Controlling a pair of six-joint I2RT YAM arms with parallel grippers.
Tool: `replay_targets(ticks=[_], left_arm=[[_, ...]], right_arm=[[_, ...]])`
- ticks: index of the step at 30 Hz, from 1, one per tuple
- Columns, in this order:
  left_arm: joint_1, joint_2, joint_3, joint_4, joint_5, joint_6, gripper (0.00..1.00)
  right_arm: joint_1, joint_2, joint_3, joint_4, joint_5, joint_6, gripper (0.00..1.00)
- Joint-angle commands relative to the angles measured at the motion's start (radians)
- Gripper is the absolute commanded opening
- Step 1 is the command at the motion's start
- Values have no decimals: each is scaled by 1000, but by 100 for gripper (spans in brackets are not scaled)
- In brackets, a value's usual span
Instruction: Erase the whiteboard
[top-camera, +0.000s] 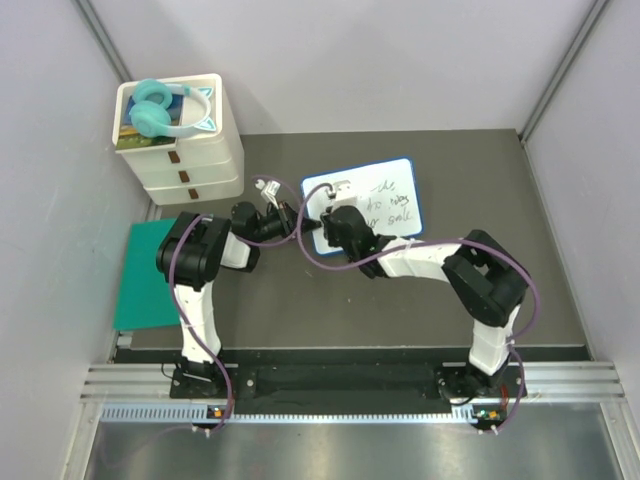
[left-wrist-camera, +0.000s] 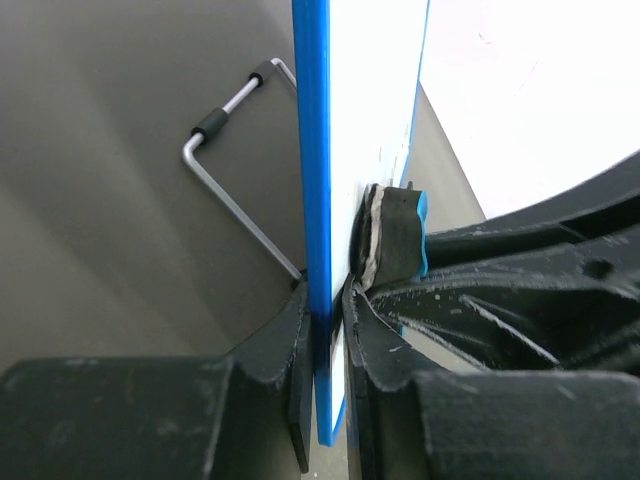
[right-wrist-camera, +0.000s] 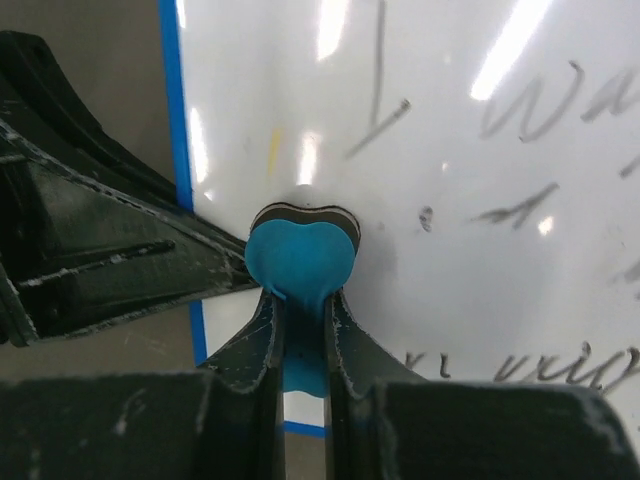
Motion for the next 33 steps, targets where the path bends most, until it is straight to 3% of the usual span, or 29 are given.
replay_targets(ticks=[1, 9, 17, 22, 33], left_arm=[[-29, -34, -10, -40, 58, 59, 0], [-29, -61, -7, -60, 60, 68, 0], [-33, -74, -6, -97, 61, 93, 0], [-33, -78, -9, -112, 65, 105, 0], [-33, -86, -9, -126, 68, 119, 0]], right_arm=[[-122, 27, -203, -93, 105, 136, 0], [-159, -16, -297, -96, 212, 197, 0], [-115, -13, -254, -33, 108, 110, 0], [-78, 9, -196, -99, 115, 127, 0], [-288, -36, -268, -131, 82, 229, 0]])
